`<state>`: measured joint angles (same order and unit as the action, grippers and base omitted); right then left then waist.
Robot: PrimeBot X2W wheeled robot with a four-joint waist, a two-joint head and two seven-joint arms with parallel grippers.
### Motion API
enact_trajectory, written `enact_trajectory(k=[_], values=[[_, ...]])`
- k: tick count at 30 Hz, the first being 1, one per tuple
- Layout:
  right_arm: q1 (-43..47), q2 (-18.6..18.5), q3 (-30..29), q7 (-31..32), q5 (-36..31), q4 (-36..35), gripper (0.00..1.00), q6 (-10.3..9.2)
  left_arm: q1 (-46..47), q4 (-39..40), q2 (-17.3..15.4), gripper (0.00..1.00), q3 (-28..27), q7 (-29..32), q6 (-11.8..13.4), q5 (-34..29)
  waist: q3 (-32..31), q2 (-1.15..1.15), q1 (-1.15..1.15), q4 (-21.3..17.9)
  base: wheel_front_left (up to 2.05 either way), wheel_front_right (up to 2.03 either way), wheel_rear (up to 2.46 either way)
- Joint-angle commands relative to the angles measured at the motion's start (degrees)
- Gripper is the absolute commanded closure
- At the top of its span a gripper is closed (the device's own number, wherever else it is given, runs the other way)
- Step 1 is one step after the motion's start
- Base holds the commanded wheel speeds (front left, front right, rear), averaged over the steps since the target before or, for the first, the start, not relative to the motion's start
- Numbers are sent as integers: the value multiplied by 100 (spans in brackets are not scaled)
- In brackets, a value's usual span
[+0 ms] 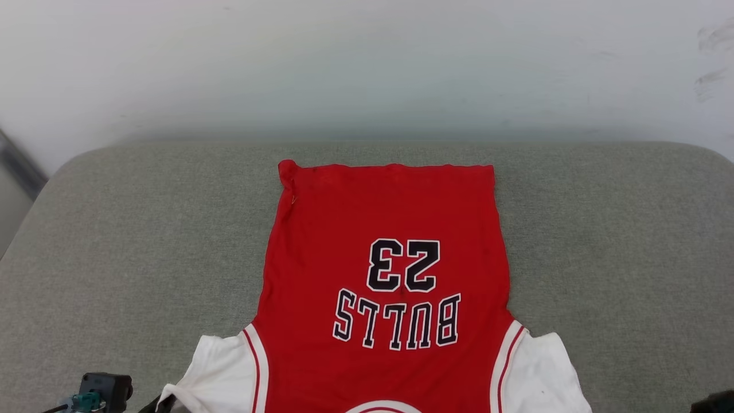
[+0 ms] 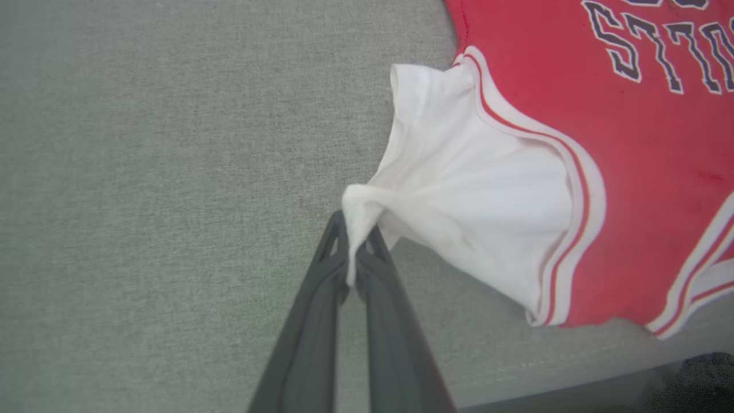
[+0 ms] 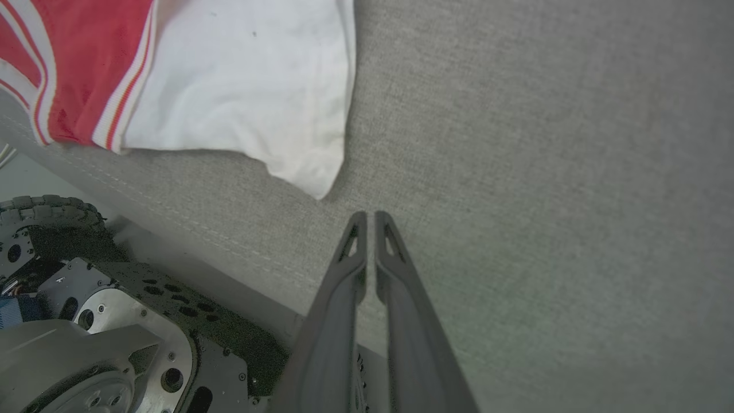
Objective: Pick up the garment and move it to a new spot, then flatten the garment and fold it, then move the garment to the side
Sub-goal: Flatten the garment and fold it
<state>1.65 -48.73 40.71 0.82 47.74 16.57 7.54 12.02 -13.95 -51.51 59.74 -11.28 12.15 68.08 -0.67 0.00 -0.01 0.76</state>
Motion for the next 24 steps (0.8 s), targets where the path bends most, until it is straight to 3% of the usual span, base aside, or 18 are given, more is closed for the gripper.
enact_trajectory(k=[1, 4, 9, 14, 19, 24], values=[[44, 10, -286, 94, -129, -166, 0, -9, 6, 150, 7, 100, -81, -55, 56, 29, 40, 0, 1, 34, 0, 0, 0], [14, -29, -737, 259, -278, -466, 0, -9, 69, 311, -16, 100, -100, -81, 136, -51, 107, 0, 1, 77, 0, 0, 0], [-519, -105, -2099, 743, -722, -1510, 0, -8, 243, 615, -32, 100, -140, -110, 302, -236, 344, 0, 1, 185, 0, 0, 0], [-1760, 130, -2920, 1519, -1133, -2153, 0, -9, 557, 812, -40, 100, -132, -87, 399, -545, 789, 0, 1, 394, 0, 0, 0], [-3412, 477, -2858, 2685, -1273, -1781, 0, -8, 981, 967, 77, 100, -166, -90, 338, -811, 1402, 0, 1, 719, 0, 0, 0], [-4908, 591, -2105, 4160, -1491, -1143, 0, -9, 1335, 1040, 221, 100, -212, -134, 244, -997, 2017, 0, 1, 1038, 0, 0, 0]])
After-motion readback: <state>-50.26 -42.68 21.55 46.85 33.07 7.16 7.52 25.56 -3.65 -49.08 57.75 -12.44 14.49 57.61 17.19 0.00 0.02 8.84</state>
